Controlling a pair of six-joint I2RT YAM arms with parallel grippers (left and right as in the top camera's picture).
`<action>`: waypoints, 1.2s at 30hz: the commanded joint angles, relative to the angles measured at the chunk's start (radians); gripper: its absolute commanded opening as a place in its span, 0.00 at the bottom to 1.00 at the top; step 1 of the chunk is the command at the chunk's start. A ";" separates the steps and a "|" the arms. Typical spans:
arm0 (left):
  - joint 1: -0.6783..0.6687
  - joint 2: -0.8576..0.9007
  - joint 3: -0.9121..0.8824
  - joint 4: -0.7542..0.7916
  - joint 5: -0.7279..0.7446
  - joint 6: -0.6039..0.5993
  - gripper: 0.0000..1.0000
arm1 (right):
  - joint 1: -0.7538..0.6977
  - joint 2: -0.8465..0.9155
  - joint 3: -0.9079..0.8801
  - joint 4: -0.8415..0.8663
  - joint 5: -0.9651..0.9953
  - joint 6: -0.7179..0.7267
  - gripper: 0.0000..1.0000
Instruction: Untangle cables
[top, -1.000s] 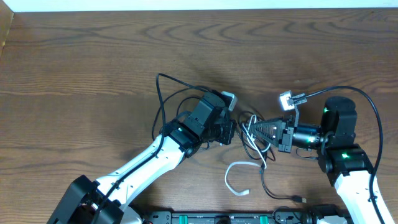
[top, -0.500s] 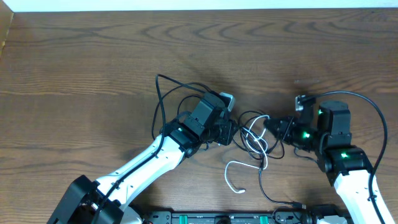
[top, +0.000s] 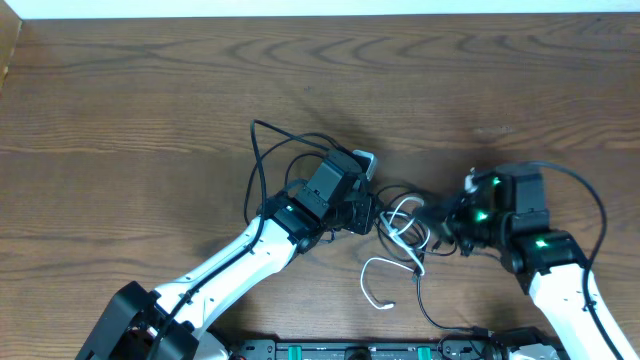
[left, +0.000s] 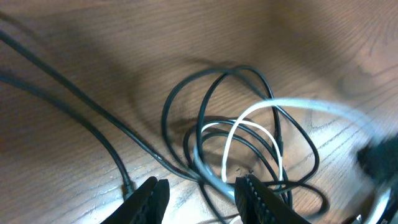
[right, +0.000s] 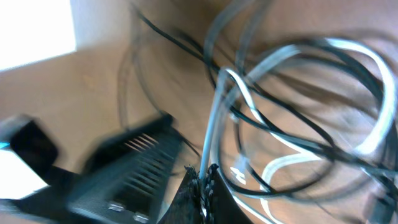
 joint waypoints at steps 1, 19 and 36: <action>-0.001 0.008 0.001 -0.016 -0.014 0.006 0.41 | 0.031 0.008 0.005 -0.073 0.074 -0.142 0.01; -0.001 0.008 0.001 -0.034 -0.014 0.006 0.41 | -0.027 -0.099 0.284 -0.423 0.051 -0.879 0.01; -0.001 0.008 0.001 -0.037 -0.014 0.006 0.43 | -0.027 0.002 0.297 -0.392 0.540 -0.830 0.01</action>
